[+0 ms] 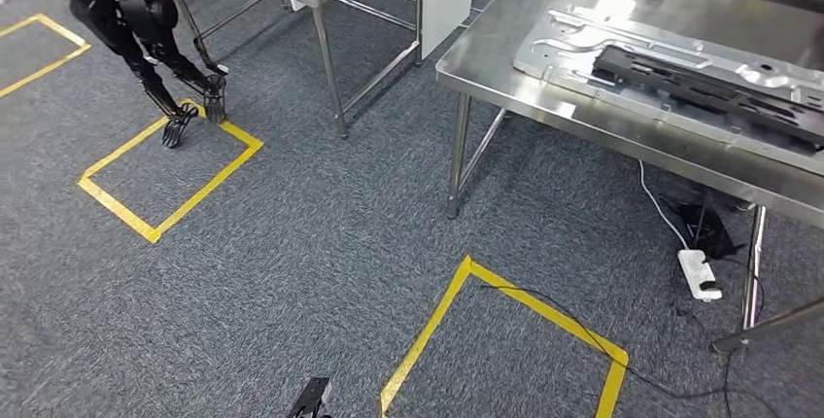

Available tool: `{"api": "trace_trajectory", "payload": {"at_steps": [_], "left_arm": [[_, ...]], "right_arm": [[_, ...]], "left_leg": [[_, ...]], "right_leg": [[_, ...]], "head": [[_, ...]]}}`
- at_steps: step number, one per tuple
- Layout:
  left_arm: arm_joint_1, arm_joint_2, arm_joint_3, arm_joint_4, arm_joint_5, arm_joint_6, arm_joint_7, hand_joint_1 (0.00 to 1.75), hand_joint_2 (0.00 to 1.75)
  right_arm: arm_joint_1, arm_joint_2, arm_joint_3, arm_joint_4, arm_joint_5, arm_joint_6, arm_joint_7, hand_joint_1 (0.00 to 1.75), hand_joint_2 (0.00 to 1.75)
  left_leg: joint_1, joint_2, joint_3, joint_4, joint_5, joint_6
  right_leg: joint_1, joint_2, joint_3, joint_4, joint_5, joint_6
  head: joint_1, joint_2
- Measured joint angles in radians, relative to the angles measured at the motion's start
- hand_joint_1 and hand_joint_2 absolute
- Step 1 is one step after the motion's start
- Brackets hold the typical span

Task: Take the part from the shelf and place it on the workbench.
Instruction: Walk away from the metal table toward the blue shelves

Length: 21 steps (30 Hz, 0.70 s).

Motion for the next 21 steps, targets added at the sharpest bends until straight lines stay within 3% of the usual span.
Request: {"api": "trace_trajectory", "payload": {"at_steps": [1, 3, 5, 7, 8, 10, 12, 14, 16, 18, 19, 21], "left_arm": [[0.002, 0.001, 0.0, 0.0, 0.002, 0.003, -0.014, 0.0, 0.0], [0.006, 0.004, 0.001, 0.0, 0.026, 0.019, -0.044, 0.0, 0.0], [0.005, 0.006, 0.008, 0.0, 0.063, 0.042, -0.061, 0.0, 0.0], [0.002, 0.011, 0.016, 0.0, 0.068, 0.051, -0.051, 0.0, 0.0], [0.001, 0.014, 0.018, 0.0, 0.06, 0.051, -0.04, 0.0, 0.0], [0.001, 0.021, 0.018, 0.0, 0.036, 0.05, -0.016, 0.0, 0.0], [0.004, 0.028, 0.012, 0.0, -0.012, 0.037, 0.003, 0.0, 0.0], [0.005, 0.035, -0.006, 0.0, -0.065, 0.014, 0.01, 0.0, 0.0], [0.005, 0.04, -0.024, 0.0, -0.094, -0.007, 0.011, 0.0, 0.0], [0.003, 0.041, -0.039, 0.0, -0.11, -0.019, 0.013, 0.0, 0.0], [0.001, 0.041, -0.046, 0.0, -0.118, -0.024, 0.016, 0.0, 0.0], [-0.004, 0.041, -0.061, 0.0, -0.132, -0.03, 0.022, 0.0, 0.0]], "right_arm": [[0.0, 0.0, 0.002, 0.0, -0.002, 0.0, -0.003, 0.0, 0.0], [-0.002, -0.002, 0.005, 0.001, -0.005, 0.001, -0.008, 0.0, 0.0], [-0.001, -0.002, 0.006, 0.002, -0.015, -0.001, -0.01, 0.0, 0.0], [0.003, -0.004, 0.006, 0.003, -0.032, -0.007, -0.011, 0.0, 0.0], [0.004, -0.006, 0.006, 0.005, -0.039, -0.012, -0.011, 0.0, 0.0], [0.002, -0.007, 0.006, 0.006, -0.058, -0.021, -0.015, 0.0, 0.0], [-0.01, -0.007, 0.004, 0.006, -0.105, -0.036, -0.011, 0.0, 0.0], [-0.049, -0.002, -0.002, 0.005, -0.159, -0.047, 0.035, 0.0, 0.0], [-0.101, 0.004, -0.009, 0.002, -0.187, -0.043, 0.088, 0.0, 0.0], [-0.134, 0.003, -0.017, -0.001, -0.201, -0.035, 0.102, 0.0, 0.0], [-0.141, 0.0, -0.024, -0.003, -0.209, -0.033, 0.101, 0.0, 0.0], [-0.143, -0.006, -0.038, -0.003, -0.225, -0.034, 0.092, 0.0, 0.0]], "left_leg": [[0.002, -0.004, -0.004, 0.0, 0.001, -0.006], [0.001, 0.031, -0.023, 0.034, -0.023, -0.018], [0.003, 0.089, -0.068, 0.138, -0.084, -0.031], [0.009, 0.112, -0.113, 0.243, -0.129, -0.042], [0.012, 0.117, -0.115, 0.255, -0.126, -0.045], [0.017, 0.133, -0.062, 0.168, -0.073, -0.049], [0.013, 0.177, 0.005, 0.04, -0.027, -0.045], [0.004, 0.199, 0.024, -0.01, -0.02, -0.033], [0.003, 0.18, 0.022, -0.013, -0.015, -0.017], [0.007, 0.161, 0.027, -0.022, -0.009, -0.002], [0.009, 0.149, 0.03, -0.025, -0.006, 0.005], [0.007, 0.123, 0.029, -0.025, -0.005, 0.015]], "right_leg": [[-0.001, -0.014, 0.003, -0.004, 0.003, -0.006], [-0.005, -0.041, 0.01, -0.015, 0.01, -0.019], [-0.006, -0.07, 0.012, -0.021, 0.013, -0.025], [-0.005, -0.104, 0.012, -0.02, 0.011, -0.026], [-0.005, -0.119, 0.012, -0.019, 0.009, -0.025], [-0.007, -0.144, 0.015, -0.018, 0.006, -0.02], [-0.005, -0.162, 0.019, -0.016, 0.001, -0.011], [0.001, -0.176, 0.019, -0.016, 0.0, -0.001], [0.002, -0.185, 0.02, -0.018, -0.001, 0.012], [-0.002, -0.157, 0.014, 0.005, -0.021, 0.022], [-0.004, -0.131, -0.003, 0.045, -0.045, 0.024], [-0.002, -0.094, -0.066, 0.179, -0.106, 0.024]], "head": [[0.001, 0.0], [-0.005, 0.0], [-0.013, 0.0], [-0.014, 0.0], [-0.015, 0.0], [-0.015, 0.0], [-0.015, 0.0], [-0.014, 0.0], [-0.014, 0.0], [-0.012, 0.0], [-0.01, 0.0], [-0.007, 0.0]]}}
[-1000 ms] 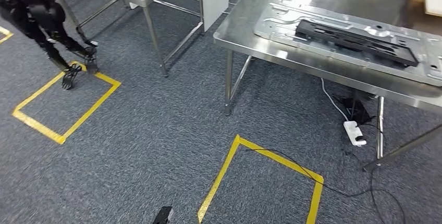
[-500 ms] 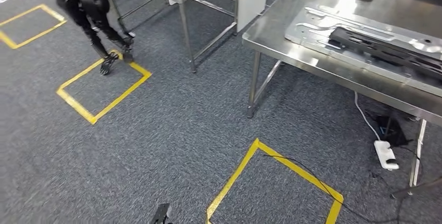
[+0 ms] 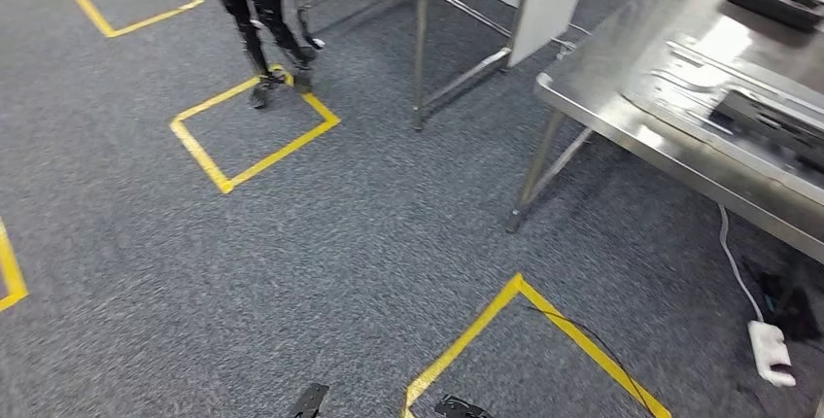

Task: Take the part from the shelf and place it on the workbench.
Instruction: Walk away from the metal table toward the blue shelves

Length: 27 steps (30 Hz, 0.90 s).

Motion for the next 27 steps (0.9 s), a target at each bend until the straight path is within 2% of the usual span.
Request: {"api": "trace_trajectory", "payload": {"at_steps": [1, 2, 3, 4, 5, 7, 8, 9, 10, 11, 12, 13, 15, 16, 17, 18, 19, 20, 21, 22, 23, 24, 26, 27], "left_arm": [[-0.002, 0.0, -0.007, 0.0, -0.006, -0.003, 0.002, 0.0, 0.0], [-0.003, 0.0, -0.012, 0.0, -0.011, -0.006, 0.003, 0.0, 0.0], [-0.005, -0.001, -0.017, 0.0, -0.015, -0.009, 0.003, 0.0, 0.0], [-0.006, -0.001, -0.022, 0.0, -0.018, -0.01, 0.003, 0.0, 0.0], [-0.009, -0.001, -0.027, 0.0, -0.021, -0.012, 0.003, 0.0, 0.0], [-0.015, -0.002, -0.039, 0.0, -0.026, -0.012, 0.003, 0.0, 0.0], [-0.017, -0.002, -0.043, 0.0, -0.03, -0.012, 0.004, 0.0, 0.0], [-0.019, -0.001, -0.047, 0.0, -0.034, -0.012, 0.004, 0.0, 0.0], [-0.019, -0.001, -0.05, 0.0, -0.037, -0.012, 0.004, 0.0, 0.0], [-0.02, 0.0, -0.055, 0.0, -0.04, -0.012, 0.004, 0.0, 0.0], [-0.021, 0.001, -0.061, 0.0, -0.042, -0.012, 0.006, 0.0, 0.0], [-0.022, 0.002, -0.066, 0.0, -0.045, -0.012, 0.007, 0.0, 0.0], [-0.029, 0.004, -0.073, 0.0, -0.051, -0.015, 0.013, 0.0, 0.0], [-0.033, 0.004, -0.076, 0.0, -0.056, -0.018, 0.017, 0.0, 0.0], [-0.037, 0.004, -0.079, 0.0, -0.06, -0.022, 0.021, 0.0, 0.0], [-0.04, 0.005, -0.084, 0.0, -0.065, -0.027, 0.026, 0.0, 0.0], [-0.042, 0.005, -0.088, 0.0, -0.069, -0.031, 0.031, 0.0, 0.0], [-0.043, 0.006, -0.093, 0.0, -0.072, -0.035, 0.036, 0.0, 0.0], [-0.043, 0.006, -0.098, 0.0, -0.076, -0.039, 0.04, 0.0, 0.0], [-0.044, 0.007, -0.102, 0.0, -0.078, -0.043, 0.044, 0.0, 0.0], [-0.044, 0.006, -0.106, 0.0, -0.08, -0.046, 0.046, 0.0, 0.0], [-0.045, 0.006, -0.11, 0.0, -0.083, -0.047, 0.046, 0.0, 0.0], [-0.046, 0.005, -0.115, 0.0, -0.086, -0.048, 0.047, 0.0, 0.0], [-0.046, 0.004, -0.117, 0.0, -0.088, -0.048, 0.047, 0.0, 0.0]], "right_arm": [[0.003, -0.004, -0.006, 0.0, -0.008, -0.002, -0.005, 0.0, 0.0], [0.007, -0.007, -0.011, 0.0, -0.015, -0.005, -0.01, 0.0, 0.0], [0.011, -0.009, -0.015, 0.0, -0.02, -0.009, -0.014, 0.0, 0.0], [0.013, -0.011, -0.02, 0.0, -0.024, -0.012, -0.018, 0.0, 0.0], [0.013, -0.014, -0.026, 0.0, -0.028, -0.016, -0.022, 0.0, 0.0], [0.011, -0.018, -0.04, 0.001, -0.033, -0.02, -0.029, 0.0, 0.0], [0.011, -0.02, -0.046, 0.001, -0.035, -0.021, -0.03, 0.0, 0.0], [0.012, -0.021, -0.049, 0.001, -0.037, -0.022, -0.031, 0.0, 0.0], [0.012, -0.022, -0.051, 0.001, -0.04, -0.023, -0.031, 0.0, 0.0], [0.013, -0.023, -0.052, 0.001, -0.042, -0.025, -0.032, 0.0, 0.0], [0.013, -0.025, -0.056, 0.0, -0.045, -0.027, -0.034, 0.0, 0.0], [0.013, -0.027, -0.06, 0.0, -0.047, -0.03, -0.037, 0.0, 0.0], [0.016, -0.03, -0.071, 0.0, -0.053, -0.036, -0.044, 0.0, 0.0], [0.019, -0.032, -0.074, 0.0, -0.057, -0.038, -0.046, 0.0, 0.0], [0.023, -0.033, -0.077, 0.001, -0.061, -0.041, -0.046, 0.0, 0.0], [0.026, -0.034, -0.08, 0.001, -0.065, -0.044, -0.046, 0.0, 0.0], [0.028, -0.035, -0.083, 0.001, -0.069, -0.047, -0.047, 0.0, 0.0], [0.028, -0.036, -0.088, 0.001, -0.072, -0.05, -0.047, 0.0, 0.0], [0.028, -0.037, -0.093, 0.001, -0.075, -0.051, -0.048, 0.0, 0.0], [0.027, -0.037, -0.097, 0.001, -0.078, -0.051, -0.048, 0.0, 0.0], [0.027, -0.039, -0.1, 0.001, -0.081, -0.051, -0.049, 0.0, 0.0], [0.027, -0.041, -0.102, 0.001, -0.083, -0.05, -0.049, 0.0, 0.0], [0.026, -0.046, -0.105, 0.001, -0.086, -0.049, -0.049, 0.0, 0.0], [0.026, -0.048, -0.107, 0.001, -0.087, -0.049, -0.05, 0.0, 0.0]], "left_leg": [[-0.001, -0.016, 0.0, 0.001, 0.0, 0.003], [-0.002, -0.033, 0.0, 0.002, 0.0, 0.004], [-0.002, -0.049, 0.0, 0.004, -0.001, 0.004], [-0.002, -0.064, 0.001, 0.007, -0.002, 0.003], [-0.001, -0.078, 0.002, 0.01, -0.004, 0.001], [-0.002, -0.101, -0.002, 0.019, -0.01, -0.007], [-0.002, -0.11, -0.006, 0.022, -0.011, -0.012], [-0.001, -0.119, -0.01, 0.022, -0.01, -0.018], [0.001, -0.129, -0.013, 0.02, -0.007, -0.024], [0.002, -0.128, -0.015, 0.019, -0.007, -0.029], [0.0, -0.111, -0.019, 0.028, -0.013, -0.035], [-0.001, -0.085, -0.032, 0.054, -0.028, -0.041], [-0.001, -0.027, -0.084, 0.161, -0.079, -0.049], [0.001, -0.015, -0.117, 0.223, -0.103, -0.053], [0.002, -0.009, -0.141, 0.269, -0.115, -0.055], [0.002, -0.006, -0.15, 0.283, -0.109, -0.056], [0.002, -0.002, -0.138, 0.258, -0.085, -0.056], [0.002, 0.008, -0.108, 0.199, -0.048, -0.054], [-0.001, 0.028, -0.072, 0.131, -0.02, -0.051], [-0.006, 0.048, -0.041, 0.07, -0.002, -0.047], [-0.01, 0.063, -0.023, 0.033, 0.006, -0.041], [-0.013, 0.069, -0.018, 0.019, 0.002, -0.036], [-0.011, 0.048, -0.021, 0.014, 0.004, -0.024], [-0.009, 0.036, -0.019, 0.011, 0.006, -0.019]], "right_leg": [[0.002, 0.008, -0.034, 0.064, -0.02, -0.001], [0.003, 0.011, -0.054, 0.097, -0.02, -0.001], [0.003, 0.013, -0.058, 0.091, -0.001, -0.003], [0.003, 0.017, -0.045, 0.049, 0.035, -0.005], [0.003, 0.028, -0.019, -0.021, 0.077, -0.008], [0.0, 0.07, 0.027, -0.138, 0.122, -0.014], [0.0, 0.085, 0.041, -0.168, 0.127, -0.016], [0.001, 0.091, 0.044, -0.173, 0.123, -0.019], [0.001, 0.082, 0.047, -0.176, 0.125, -0.023], [0.0, 0.071, 0.05, -0.18, 0.127, -0.028], [-0.002, 0.061, 0.054, -0.186, 0.129, -0.035], [-0.005, 0.049, 0.057, -0.191, 0.132, -0.041], [-0.005, 0.025, 0.062, -0.196, 0.131, -0.048], [-0.004, 0.009, 0.063, -0.196, 0.129, -0.049], [-0.003, -0.007, 0.064, -0.195, 0.127, -0.05], [-0.003, -0.022, 0.065, -0.193, 0.124, -0.049], [-0.003, -0.036, 0.067, -0.192, 0.121, -0.048], [-0.003, -0.047, 0.07, -0.192, 0.118, -0.046], [-0.002, -0.057, 0.074, -0.192, 0.115, -0.043], [0.001, -0.066, 0.077, -0.191, 0.112, -0.039], [0.004, -0.075, 0.08, -0.192, 0.111, -0.034], [0.008, -0.084, 0.081, -0.194, 0.109, -0.03], [0.012, -0.102, 0.087, -0.198, 0.107, -0.02], [0.011, -0.093, 0.088, -0.194, 0.101, -0.014]], "head": [[0.001, 0.0], [0.001, 0.0], [0.001, 0.0], [0.002, 0.0], [0.003, 0.0], [0.003, 0.0], [0.002, 0.0], [0.002, 0.0], [0.002, 0.0], [0.002, 0.0], [-0.001, 0.0], [-0.005, 0.0], [-0.013, 0.0], [-0.014, 0.0], [-0.014, 0.0], [-0.014, 0.0], [-0.014, 0.0], [-0.014, 0.0], [-0.014, 0.0], [-0.014, 0.0], [-0.014, 0.0], [-0.013, 0.0], [-0.011, 0.0], [-0.009, 0.0]]}}
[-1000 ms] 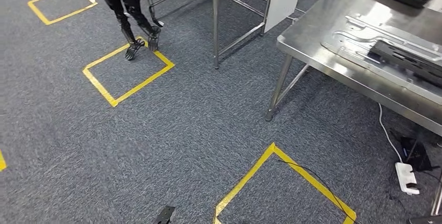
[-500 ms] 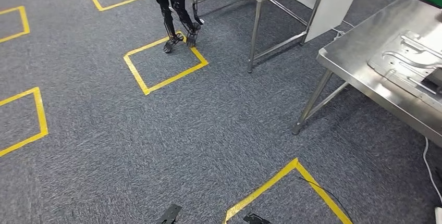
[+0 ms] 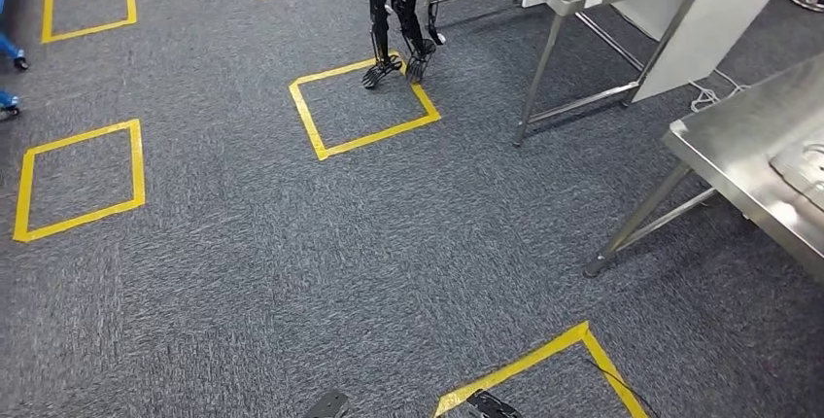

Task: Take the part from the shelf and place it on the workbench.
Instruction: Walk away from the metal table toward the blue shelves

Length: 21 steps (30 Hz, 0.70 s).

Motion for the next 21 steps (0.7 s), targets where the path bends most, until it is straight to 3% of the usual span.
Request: {"api": "trace_trajectory", "payload": {"at_steps": [2, 3, 5, 6, 7, 9, 11, 13, 14, 15, 17, 19, 21], "left_arm": [[-0.002, 0.0, -0.001, 0.0, -0.001, 0.0, 0.0, 0.0, 0.0], [-0.004, 0.0, -0.003, 0.0, -0.002, 0.0, 0.001, 0.0, 0.0], [-0.007, -0.002, -0.006, 0.0, -0.004, 0.0, 0.002, 0.0, 0.0], [-0.008, -0.002, -0.008, 0.0, -0.005, 0.0, 0.002, 0.0, 0.0], [-0.008, -0.003, -0.008, 0.0, -0.007, 0.0, 0.002, 0.0, 0.0], [-0.01, -0.003, -0.009, 0.0, -0.009, 0.0, 0.004, 0.0, 0.0], [-0.013, -0.004, -0.01, 0.0, -0.01, 0.0, 0.005, 0.0, 0.0], [-0.015, -0.005, -0.016, 0.0, -0.011, 0.0, 0.006, 0.0, 0.0], [-0.016, -0.004, -0.019, 0.0, -0.012, 0.0, 0.006, 0.0, 0.0], [-0.016, -0.004, -0.022, 0.0, -0.012, 0.0, 0.007, 0.0, 0.0], [-0.017, -0.002, -0.025, 0.0, -0.012, 0.0, 0.007, 0.0, 0.0], [-0.019, -0.002, -0.025, 0.0, -0.012, 0.0, 0.007, 0.0, 0.0], [-0.021, -0.002, -0.026, 0.0, -0.013, 0.0, 0.006, 0.0, 0.0]], "right_arm": [[-0.002, -0.003, -0.003, 0.0, -0.001, 0.0, -0.001, 0.0, 0.0], [-0.002, -0.005, -0.005, 0.0, -0.001, 0.0, -0.002, 0.0, 0.0], [0.001, -0.006, -0.009, 0.0, -0.005, 0.0, -0.005, 0.0, 0.0], [0.004, -0.007, -0.011, 0.0, -0.008, 0.0, -0.007, 0.0, 0.0], [0.005, -0.009, -0.012, 0.0, -0.012, 0.0, -0.007, 0.0, 0.0], [0.005, -0.012, -0.014, 0.0, -0.018, 0.0, -0.009, 0.0, 0.0], [0.002, -0.015, -0.017, 0.0, -0.02, 0.001, -0.011, 0.0, 0.0], [0.0, -0.017, -0.019, 0.0, -0.02, 0.005, -0.012, 0.0, 0.0], [-0.001, -0.017, -0.019, 0.0, -0.02, 0.007, -0.013, 0.0, 0.0], [-0.001, -0.016, -0.019, 0.0, -0.02, 0.009, -0.013, 0.0, 0.0], [-0.003, -0.015, -0.02, -0.002, -0.02, 0.011, -0.013, 0.0, 0.0], [-0.003, -0.017, -0.021, -0.002, -0.02, 0.011, -0.014, 0.0, 0.0], [-0.001, -0.018, -0.021, -0.001, -0.02, 0.01, -0.014, 0.0, 0.0]], "left_leg": [[0.005, -0.019, 0.005, -0.006, 0.004, 0.011], [0.006, -0.028, 0.005, -0.007, 0.004, 0.015], [0.003, -0.051, 0.004, -0.006, 0.004, 0.022], [0.002, -0.066, 0.005, -0.006, 0.004, 0.024], [0.001, -0.081, 0.005, -0.005, 0.004, 0.024], [0.0, -0.111, 0.008, -0.001, 0.003, 0.023], [-0.001, -0.135, 0.006, 0.004, 0.0, 0.017], [0.001, -0.152, 0.0, 0.006, 0.0, 0.008], [0.002, -0.162, -0.004, 0.005, 0.002, 0.002], [0.003, -0.16, -0.006, 0.004, 0.002, -0.004], [0.001, -0.117, -0.022, 0.037, -0.018, -0.017], [0.003, -0.063, -0.071, 0.14, -0.07, -0.029], [0.01, -0.046, -0.132, 0.254, -0.11, -0.037]], "right_leg": [[-0.004, 0.046, -0.016, 0.041, -0.029, 0.008], [-0.005, 0.075, -0.044, 0.098, -0.059, 0.009], [-0.004, 0.099, -0.117, 0.237, -0.113, 0.007], [-0.004, 0.104, -0.146, 0.286, -0.122, 0.006], [-0.003, 0.106, -0.155, 0.29, -0.107, 0.004], [-0.003, 0.119, -0.118, 0.185, -0.029, -0.004], [-0.005, 0.159, -0.066, 0.058, 0.025, -0.009], [-0.004, 0.177, -0.047, 0.017, 0.031, -0.011], [-0.004, 0.167, -0.045, 0.013, 0.034, -0.014], [-0.005, 0.156, -0.043, 0.01, 0.036, -0.019], [-0.008, 0.135, -0.035, 0.0, 0.039, -0.031], [-0.007, 0.111, -0.03, -0.003, 0.037, -0.039], [-0.005, 0.082, -0.029, 0.0, 0.032, -0.043]], "head": [[0.006, 0.0], [0.01, 0.0], [0.014, 0.0], [0.014, 0.0], [0.014, 0.0], [0.014, 0.0], [0.013, 0.0], [0.013, 0.0], [0.013, 0.0], [0.013, 0.0], [0.008, 0.0], [0.001, 0.0], [-0.001, 0.0]]}}
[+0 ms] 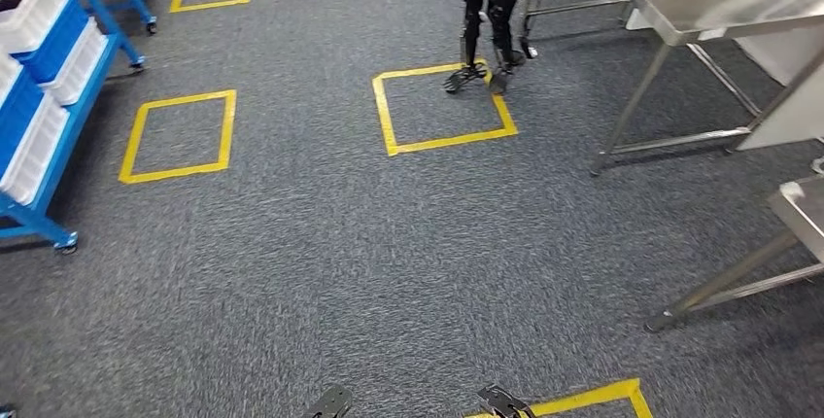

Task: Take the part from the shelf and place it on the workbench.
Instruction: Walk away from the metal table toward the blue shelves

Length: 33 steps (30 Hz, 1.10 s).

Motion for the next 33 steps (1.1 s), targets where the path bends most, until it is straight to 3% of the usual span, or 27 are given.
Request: {"api": "trace_trajectory", "payload": {"at_steps": [1, 2, 3, 5, 7, 9, 11, 13, 15, 16, 17, 18, 20, 22, 24, 25, 27, 28, 30, 31, 32, 33], "left_arm": [[-0.001, 0.0, -0.001, 0.0, 0.0, 0.0, 0.0, 0.0, 0.0], [-0.001, 0.0, -0.002, 0.0, 0.0, 0.0, 0.0, 0.0, 0.0], [0.0, 0.0, -0.004, 0.0, 0.0, 0.0, 0.001, 0.0, 0.0], [0.002, 0.001, -0.007, 0.0, 0.0, 0.0, 0.003, 0.0, 0.0], [0.004, 0.001, -0.01, 0.0, -0.003, 0.0, 0.005, 0.0, 0.0], [0.004, 0.0, -0.017, 0.0, -0.008, 0.001, 0.007, 0.0, 0.0], [0.004, 0.0, -0.022, 0.0, -0.015, 0.004, 0.008, 0.0, 0.0], [0.0, -0.002, -0.025, 0.0, -0.022, 0.007, 0.008, 0.0, 0.0], [-0.004, -0.003, -0.03, 0.0, -0.03, 0.008, 0.01, 0.0, 0.0], [-0.005, -0.004, -0.034, 0.0, -0.033, 0.008, 0.01, 0.0, 0.0], [-0.006, -0.006, -0.038, 0.0, -0.035, 0.007, 0.009, 0.0, 0.0], [-0.007, -0.007, -0.042, 0.0, -0.036, 0.007, 0.007, 0.0, 0.0], [-0.008, -0.01, -0.046, 0.0, -0.036, 0.007, 0.004, 0.0, 0.0], [-0.007, -0.012, -0.048, 0.0, -0.037, 0.007, 0.005, 0.0, 0.0], [-0.003, -0.012, -0.049, 0.0, -0.039, 0.01, 0.011, 0.0, 0.0], [-0.001, -0.012, -0.049, 0.0, -0.041, 0.011, 0.015, 0.0, 0.0], [0.003, -0.011, -0.051, 0.0, -0.046, 0.012, 0.022, 0.0, 0.0], [0.003, -0.011, -0.053, 0.0, -0.05, 0.012, 0.023, 0.0, 0.0], [0.0, -0.011, -0.057, 0.0, -0.06, 0.011, 0.022, 0.0, 0.0], [-0.002, -0.011, -0.06, 0.0, -0.065, 0.01, 0.021, 0.0, 0.0], [-0.004, -0.012, -0.064, 0.0, -0.068, 0.009, 0.021, 0.0, 0.0], [-0.004, -0.012, -0.067, 0.0, -0.072, 0.009, 0.021, 0.0, 0.0]], "right_arm": [[0.001, -0.001, 0.0, 0.0, 0.0, 0.0, 0.0, 0.0, 0.0], [0.001, -0.001, 0.0, 0.0, 0.0, 0.0, 0.0, 0.0, 0.0], [0.001, -0.001, 0.0, 0.0, 0.0, 0.001, 0.0, 0.0, 0.0], [0.001, -0.001, 0.0, 0.0, 0.0, 0.0, 0.0, 0.0, 0.0], [0.0, -0.001, -0.003, 0.0, -0.003, -0.002, 0.0, 0.0, 0.0], [0.0, -0.001, -0.007, -0.001, -0.01, -0.005, -0.001, 0.0, 0.0], [-0.001, -0.001, -0.01, -0.002, -0.019, -0.009, -0.003, 0.0, 0.0], [0.002, -0.002, -0.016, -0.002, -0.027, -0.008, -0.004, 0.0, 0.0], [0.011, -0.002, -0.02, -0.002, -0.029, 0.0, -0.004, 0.0, 0.0], [0.016, -0.002, -0.021, -0.002, -0.027, 0.005, -0.004, 0.0, 0.0], [0.02, -0.002, -0.021, -0.002, -0.023, 0.01, -0.004, 0.0, 0.0], [0.022, -0.003, -0.021, -0.002, -0.017, 0.014, -0.003, 0.0, 0.0], [0.02, -0.004, -0.021, -0.001, -0.002, 0.02, -0.002, 0.0, 0.0], [0.017, -0.004, -0.021, -0.001, 0.009, 0.02, 0.0, 0.0, 0.0], [0.015, 0.001, -0.021, -0.001, 0.014, 0.014, 0.006, 0.0, 0.0], [0.014, 0.005, -0.021, -0.001, 0.014, 0.008, 0.011, 0.0, 0.0], [0.011, 0.014, -0.021, -0.001, 0.012, -0.006, 0.018, 0.0, 0.0], [0.01, 0.017, -0.021, -0.001, 0.011, -0.013, 0.021, 0.0, 0.0], [0.011, 0.026, -0.021, -0.001, 0.008, -0.023, 0.021, 0.0, 0.0], [0.012, 0.031, -0.021, 0.0, 0.006, -0.027, 0.022, 0.0, 0.0], [0.012, 0.036, -0.021, 0.0, 0.005, -0.03, 0.023, 0.0, 0.0], [0.012, 0.041, -0.021, 0.0, 0.004, -0.033, 0.023, 0.0, 0.0]], "left_leg": [[0.003, 0.003, -0.011, 0.019, 0.003, -0.003], [0.005, 0.007, -0.002, 0.001, 0.024, -0.005], [0.006, 0.015, 0.027, -0.054, 0.058, -0.006], [0.001, 0.056, 0.094, -0.184, 0.107, 0.0], [-0.006, 0.08, 0.122, -0.243, 0.117, 0.011], [-0.007, 0.058, 0.122, -0.25, 0.119, 0.025], [-0.003, 0.033, 0.126, -0.259, 0.123, 0.037], [-0.001, 0.014, 0.129, -0.263, 0.126, 0.046], [-0.002, -0.009, 0.128, -0.262, 0.125, 0.052], [-0.002, -0.024, 0.128, -0.261, 0.125, 0.054], [-0.002, -0.04, 0.128, -0.259, 0.124, 0.054], [-0.001, -0.056, 0.128, -0.255, 0.122, 0.052], [0.0, -0.083, 0.124, -0.242, 0.116, 0.043], [-0.001, -0.104, 0.114, -0.234, 0.112, 0.032], [0.002, -0.123, 0.107, -0.236, 0.115, 0.021], [0.004, -0.117, 0.104, -0.233, 0.114, 0.015], [0.002, -0.067, 0.083, -0.187, 0.088, 0.005], [0.001, -0.035, 0.061, -0.136, 0.062, 0.002], [0.001, -0.004, 0.002, -0.016, 0.011, -0.003], [0.002, 0.001, -0.016, 0.021, 0.003, -0.005], [0.002, 0.005, -0.014, 0.019, 0.015, -0.004], [0.002, 0.01, 0.009, -0.024, 0.044, -0.003]], "right_leg": [[0.0, -0.014, 0.001, 0.002, -0.003, 0.0], [-0.001, -0.028, 0.003, 0.003, -0.007, 0.001], [-0.001, -0.039, 0.007, 0.005, -0.011, 0.004], [0.001, -0.06, 0.016, 0.007, -0.02, 0.011], [0.008, -0.08, 0.022, 0.005, -0.025, 0.022], [0.01, -0.099, 0.026, 0.002, -0.029, 0.033], [0.006, -0.063, 0.015, 0.036, -0.056, 0.043], [0.002, -0.004, -0.031, 0.132, -0.106, 0.048], [0.002, 0.017, -0.094, 0.247, -0.143, 0.049], [0.001, 0.022, -0.115, 0.278, -0.141, 0.05], [0.0, 0.024, -0.118, 0.27, -0.119, 0.051], [-0.003, 0.029, -0.104, 0.225, -0.083, 0.052], [-0.012, 0.07, -0.057, 0.1, -0.021, 0.053], [-0.016, 0.105, -0.031, 0.04, -0.006, 0.049], [-0.013, 0.093, -0.025, 0.037, -0.007, 0.037], [-0.012, 0.081, -0.022, 0.033, -0.006, 0.029], [-0.012, 0.056, -0.014, 0.025, -0.004, 0.014], [-0.01, 0.043, -0.011, 0.023, -0.005, 0.008], [-0.005, 0.013, -0.007, 0.022, -0.009, 0.002], [-0.003, -0.002, -0.005, 0.022, -0.011, 0.001], [-0.002, -0.017, -0.003, 0.022, -0.014, 0.002], [-0.002, -0.031, 0.0, 0.022, -0.017, 0.003]], "head": [[0.0, 0.0], [0.0, 0.0], [0.0, 0.0], [-0.001, 0.0], [0.002, 0.0], [0.005, 0.0], [0.008, 0.0], [0.014, 0.0], [0.015, 0.0], [0.016, 0.0], [0.016, 0.0], [0.016, 0.0], [0.018, 0.0], [0.019, 0.0], [0.019, 0.0], [0.019, 0.0], [0.014, 0.0], [0.012, 0.0], [0.009, 0.0], [0.009, 0.0], [0.009, 0.0], [0.009, 0.0]]}}
